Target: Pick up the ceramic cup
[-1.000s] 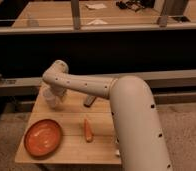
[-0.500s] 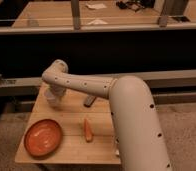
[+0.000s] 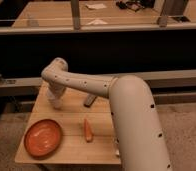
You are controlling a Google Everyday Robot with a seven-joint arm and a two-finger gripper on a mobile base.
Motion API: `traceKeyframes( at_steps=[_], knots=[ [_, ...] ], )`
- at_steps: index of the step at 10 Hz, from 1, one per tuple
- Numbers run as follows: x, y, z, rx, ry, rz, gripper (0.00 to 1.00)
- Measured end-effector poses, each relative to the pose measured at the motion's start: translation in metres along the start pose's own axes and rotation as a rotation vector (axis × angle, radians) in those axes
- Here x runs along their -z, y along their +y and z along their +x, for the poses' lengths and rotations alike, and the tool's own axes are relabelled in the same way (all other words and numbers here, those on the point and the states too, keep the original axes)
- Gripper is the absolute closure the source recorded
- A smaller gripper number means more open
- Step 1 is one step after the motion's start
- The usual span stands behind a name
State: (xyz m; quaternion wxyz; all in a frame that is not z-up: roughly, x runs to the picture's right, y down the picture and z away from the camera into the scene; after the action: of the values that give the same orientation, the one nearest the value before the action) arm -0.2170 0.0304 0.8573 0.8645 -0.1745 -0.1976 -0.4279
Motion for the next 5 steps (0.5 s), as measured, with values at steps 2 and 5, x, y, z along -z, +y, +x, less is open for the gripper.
traceKeyframes(
  at_steps=[2, 5],
  knots=[
    [0.0043, -0.0021, -0.0012, 0.006, -0.003, 0.0, 0.92],
    [0.0105, -0.0045, -0.005, 0.013, -0.008, 0.0, 0.93]
  ],
)
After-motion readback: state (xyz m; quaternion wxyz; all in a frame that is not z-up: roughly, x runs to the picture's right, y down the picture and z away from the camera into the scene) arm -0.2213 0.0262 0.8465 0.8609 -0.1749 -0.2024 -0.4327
